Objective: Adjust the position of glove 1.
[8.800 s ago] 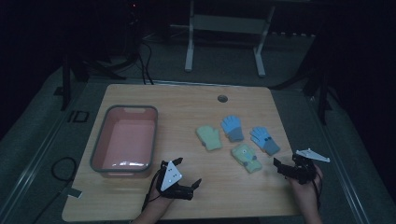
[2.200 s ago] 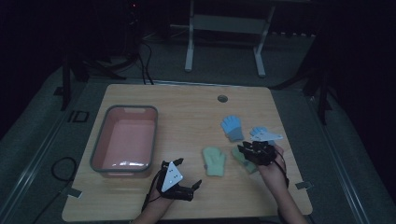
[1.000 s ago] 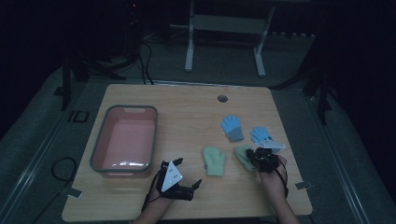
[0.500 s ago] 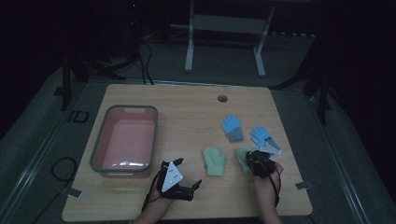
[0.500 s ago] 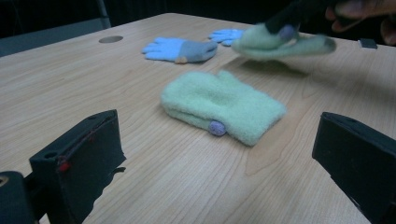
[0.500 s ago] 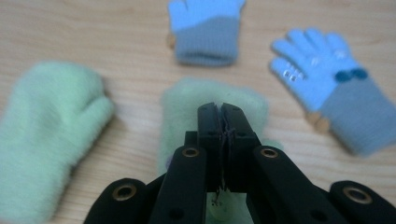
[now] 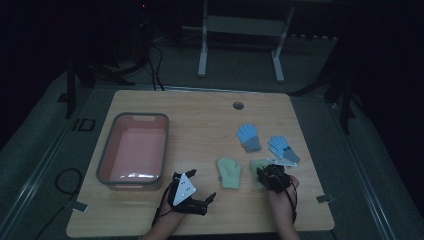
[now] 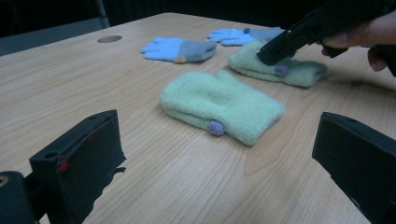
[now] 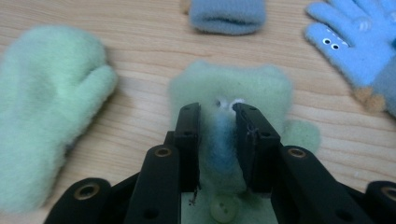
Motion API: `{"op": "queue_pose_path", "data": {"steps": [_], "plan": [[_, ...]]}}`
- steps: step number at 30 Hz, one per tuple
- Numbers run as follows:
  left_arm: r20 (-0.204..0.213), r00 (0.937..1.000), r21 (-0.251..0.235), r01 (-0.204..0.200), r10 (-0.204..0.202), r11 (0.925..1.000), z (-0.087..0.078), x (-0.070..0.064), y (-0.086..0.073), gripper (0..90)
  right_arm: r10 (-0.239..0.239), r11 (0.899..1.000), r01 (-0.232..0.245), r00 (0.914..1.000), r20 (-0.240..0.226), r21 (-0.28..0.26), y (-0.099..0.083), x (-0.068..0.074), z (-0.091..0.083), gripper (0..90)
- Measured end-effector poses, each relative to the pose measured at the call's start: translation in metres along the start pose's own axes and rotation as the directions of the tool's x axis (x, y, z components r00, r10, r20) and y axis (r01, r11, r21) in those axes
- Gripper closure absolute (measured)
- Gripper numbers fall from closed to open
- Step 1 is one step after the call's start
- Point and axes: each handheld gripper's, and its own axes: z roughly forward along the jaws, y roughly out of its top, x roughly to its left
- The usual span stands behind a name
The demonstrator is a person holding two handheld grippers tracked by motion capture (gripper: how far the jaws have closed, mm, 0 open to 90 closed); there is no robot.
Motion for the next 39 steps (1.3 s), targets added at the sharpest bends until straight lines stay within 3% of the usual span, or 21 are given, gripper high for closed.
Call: {"op": "queue_pose_path", "data": {"steps": [4,9,15,17,19,24,27,31,32,34,39], "plan": [[0.001,1.0,0.0,0.0,0.0,1.0,0.0,0.0,0.0,1.9,-0.027,1.0,0.027,0.9981,-0.055,-0.003,0.005,-0.006,-0.006,66.6],[0.0,1.0,0.0,0.001,-0.001,1.0,0.0,0.0,0.0,1.9,-0.089,0.996,0.087,0.9924,-0.085,-0.026,0.013,-0.017,-0.015,64.5],[-0.003,1.0,-0.001,0.004,-0.004,1.0,0.0,0.0,0.0,1.9,-0.155,0.988,0.152,0.9782,-0.139,-0.029,0.018,-0.032,-0.019,64.1],[-0.003,1.0,-0.001,0.007,-0.007,1.0,0.0,0.0,0.0,1.9,-0.179,0.984,0.176,0.9688,-0.171,-0.033,0.019,-0.037,-0.02,63.9],[-0.002,0.9999,-0.002,0.011,-0.011,0.9999,0.0,0.001,0.0,1.9,-0.197,0.98,0.194,0.9654,-0.171,-0.029,0.019,-0.041,-0.021,63.9],[-0.003,0.9999,-0.002,0.014,-0.014,0.9999,0.0,0.001,0.0,1.9,-0.264,0.964,0.258,0.9355,-0.234,-0.059,0.021,-0.048,-0.023,64.0],[-0.004,0.9999,-0.001,0.014,-0.014,0.9999,0.0,0.001,0.0,1.9,-0.31,0.951,0.297,0.9164,-0.254,-0.087,0.019,-0.049,-0.023,64.0],[-0.008,0.9999,-0.006,0.012,-0.012,0.9999,0.0,0.001,0.0,1.9,-0.361,0.932,0.351,0.8914,-0.274,-0.086,0.016,-0.047,-0.019,64.0],[-0.008,0.9999,-0.005,0.011,-0.011,0.9999,0.0,0.001,0.0,1.9,-0.364,0.931,0.355,0.8892,-0.277,-0.085,0.015,-0.047,-0.018,64.0],[-0.008,0.9999,-0.005,0.01,-0.01,0.9999,0.0,0.0,0.0,1.9,-0.35,0.936,0.342,0.8935,-0.281,-0.082,0.013,-0.048,-0.016,64.0],[-0.006,0.9999,-0.005,0.008,-0.008,1.0,0.0,0.0,0.0,1.9,-0.31,0.95,0.306,0.915,-0.258,-0.058,0.003,-0.046,-0.008,63.2]]}}
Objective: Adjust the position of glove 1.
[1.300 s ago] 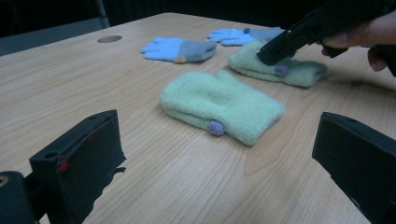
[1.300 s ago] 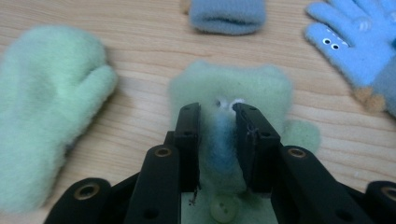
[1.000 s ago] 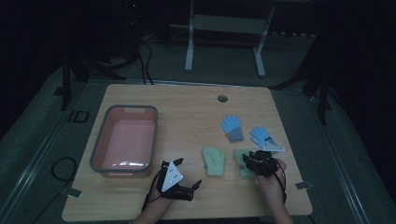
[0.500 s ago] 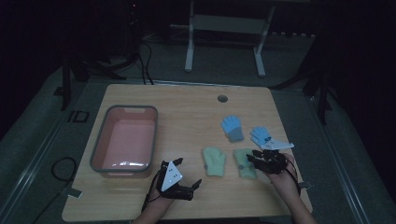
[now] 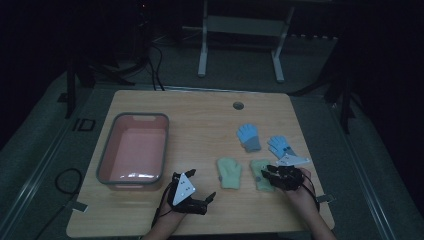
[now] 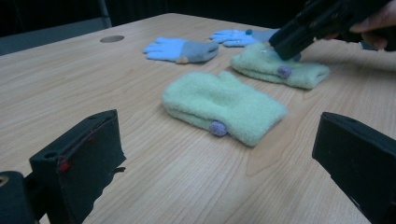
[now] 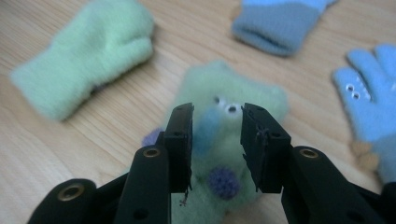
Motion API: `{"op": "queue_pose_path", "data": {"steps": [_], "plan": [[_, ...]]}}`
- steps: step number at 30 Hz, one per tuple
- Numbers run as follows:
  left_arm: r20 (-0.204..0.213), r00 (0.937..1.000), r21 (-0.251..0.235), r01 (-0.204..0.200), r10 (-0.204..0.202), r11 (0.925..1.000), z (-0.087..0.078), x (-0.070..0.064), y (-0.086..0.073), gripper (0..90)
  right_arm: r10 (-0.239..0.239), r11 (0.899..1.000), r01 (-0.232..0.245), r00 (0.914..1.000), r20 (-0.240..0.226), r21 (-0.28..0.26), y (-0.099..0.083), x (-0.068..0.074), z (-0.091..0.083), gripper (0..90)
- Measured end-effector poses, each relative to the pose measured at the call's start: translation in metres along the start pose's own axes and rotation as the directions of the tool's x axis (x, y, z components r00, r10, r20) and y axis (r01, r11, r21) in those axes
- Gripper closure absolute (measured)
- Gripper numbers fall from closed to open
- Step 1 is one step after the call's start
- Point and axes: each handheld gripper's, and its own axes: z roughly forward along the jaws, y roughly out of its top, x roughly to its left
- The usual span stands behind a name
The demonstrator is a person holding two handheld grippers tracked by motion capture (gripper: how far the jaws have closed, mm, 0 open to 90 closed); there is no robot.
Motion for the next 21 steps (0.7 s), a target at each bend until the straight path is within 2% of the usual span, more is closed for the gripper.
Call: {"op": "queue_pose_path", "data": {"steps": [1,4,10,13,15,21], "plan": [[0.0,1.0,0.0,0.0,0.0,1.0,0.0,0.0,0.0,1.9,0.0,1.0,0.0,1.0,0.0,0.0,0.0,0.0,0.0,63.2],[0.001,1.0,0.0,-0.002,0.002,1.0,0.0,0.0,0.0,1.9,0.012,1.0,-0.012,0.9991,0.042,0.006,-0.011,0.003,0.008,61.7],[0.002,1.0,0.0,-0.004,0.004,1.0,0.0,0.0,0.0,1.9,0.032,0.999,-0.031,0.9983,0.049,-0.008,-0.015,0.006,0.009,63.1],[0.001,1.0,0.001,-0.003,0.003,1.0,0.0,0.0,0.0,1.9,0.049,0.999,-0.048,0.9978,0.046,-0.008,-0.015,0.007,0.01,72.7],[0.0,1.0,0.001,-0.004,0.004,1.0,0.0,0.0,0.0,1.9,0.035,0.999,-0.036,0.9978,0.056,0.002,-0.014,0.01,0.01,80.4],[-0.002,1.0,0.002,-0.003,0.003,1.0,0.0,0.0,0.0,1.9,0.038,0.999,-0.04,0.9918,0.122,0.017,-0.008,0.02,0.009,85.6]]}}
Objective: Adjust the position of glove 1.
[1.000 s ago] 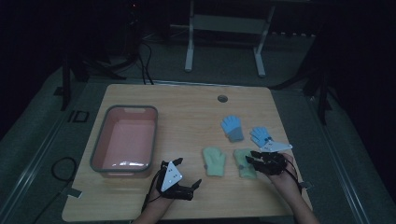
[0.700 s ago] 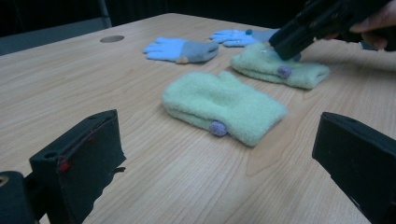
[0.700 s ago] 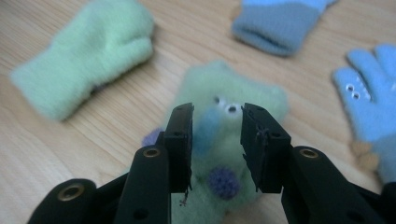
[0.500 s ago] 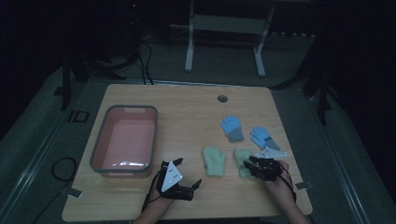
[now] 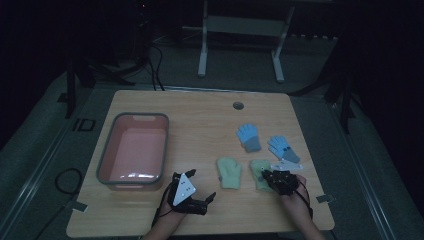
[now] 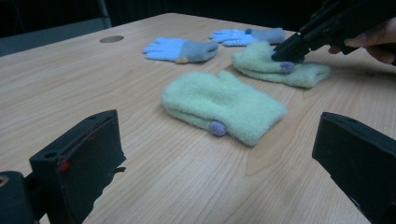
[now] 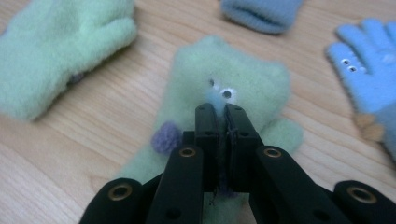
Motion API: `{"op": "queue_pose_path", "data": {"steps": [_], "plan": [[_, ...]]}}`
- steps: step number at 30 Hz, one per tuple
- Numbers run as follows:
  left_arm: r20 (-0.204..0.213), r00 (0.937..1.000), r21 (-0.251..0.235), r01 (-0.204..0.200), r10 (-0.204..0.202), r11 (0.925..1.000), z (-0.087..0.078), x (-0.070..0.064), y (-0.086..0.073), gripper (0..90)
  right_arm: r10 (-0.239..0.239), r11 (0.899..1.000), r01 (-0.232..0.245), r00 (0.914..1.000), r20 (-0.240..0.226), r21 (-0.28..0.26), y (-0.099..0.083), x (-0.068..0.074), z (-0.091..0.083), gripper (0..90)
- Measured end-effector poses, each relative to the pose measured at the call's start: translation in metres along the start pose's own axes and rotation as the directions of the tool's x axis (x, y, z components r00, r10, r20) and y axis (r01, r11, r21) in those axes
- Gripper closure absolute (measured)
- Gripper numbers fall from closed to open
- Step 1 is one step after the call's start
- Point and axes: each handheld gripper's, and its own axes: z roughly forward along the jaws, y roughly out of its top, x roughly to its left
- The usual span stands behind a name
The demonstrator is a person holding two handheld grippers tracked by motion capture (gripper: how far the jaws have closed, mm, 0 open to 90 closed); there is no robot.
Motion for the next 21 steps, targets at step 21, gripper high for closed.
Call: {"op": "queue_pose_path", "data": {"steps": [21], "plan": [[0.001,1.0,0.0,-0.001,0.001,1.0,0.0,0.0,0.0,1.9,0.018,0.987,-0.014,0.9996,0.024,-0.16,0.092,0.051,-0.043,86.1]]}}
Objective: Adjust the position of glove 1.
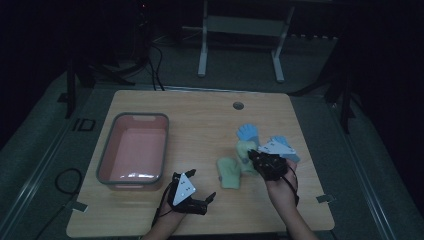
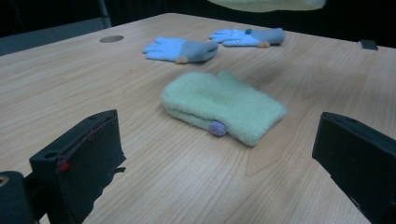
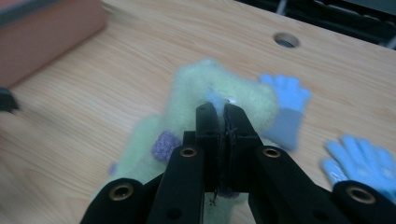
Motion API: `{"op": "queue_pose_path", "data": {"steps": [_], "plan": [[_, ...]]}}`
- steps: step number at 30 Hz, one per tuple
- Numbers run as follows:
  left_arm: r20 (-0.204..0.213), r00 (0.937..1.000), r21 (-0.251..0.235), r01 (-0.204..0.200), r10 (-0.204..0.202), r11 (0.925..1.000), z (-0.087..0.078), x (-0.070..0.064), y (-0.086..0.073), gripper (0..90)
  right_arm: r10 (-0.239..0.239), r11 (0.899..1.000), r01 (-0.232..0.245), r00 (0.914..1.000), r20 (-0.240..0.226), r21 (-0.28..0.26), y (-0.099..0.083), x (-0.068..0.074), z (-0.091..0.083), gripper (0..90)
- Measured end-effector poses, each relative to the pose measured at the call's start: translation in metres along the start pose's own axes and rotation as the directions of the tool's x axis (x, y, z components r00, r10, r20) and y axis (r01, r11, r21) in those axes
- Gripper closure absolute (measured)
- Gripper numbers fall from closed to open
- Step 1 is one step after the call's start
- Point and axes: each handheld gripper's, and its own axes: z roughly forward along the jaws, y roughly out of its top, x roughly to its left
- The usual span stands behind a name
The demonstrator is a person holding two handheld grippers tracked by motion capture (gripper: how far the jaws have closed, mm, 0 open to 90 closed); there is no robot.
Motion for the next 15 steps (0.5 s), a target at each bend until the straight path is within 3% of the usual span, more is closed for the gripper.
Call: {"op": "queue_pose_path", "data": {"steps": [7,15], "plan": [[0.004,1.0,-0.002,0.002,-0.002,1.0,0.0,0.0,0.0,1.9,-0.002,1.0,0.002,0.9991,-0.043,0.0,0.01,0.026,0.012,86.1],[0.003,1.0,-0.002,-0.007,0.007,1.0,0.0,0.0,0.0,1.9,0.018,0.999,-0.016,0.9987,-0.048,0.043,-0.004,0.04,0.027,86.1]]}}
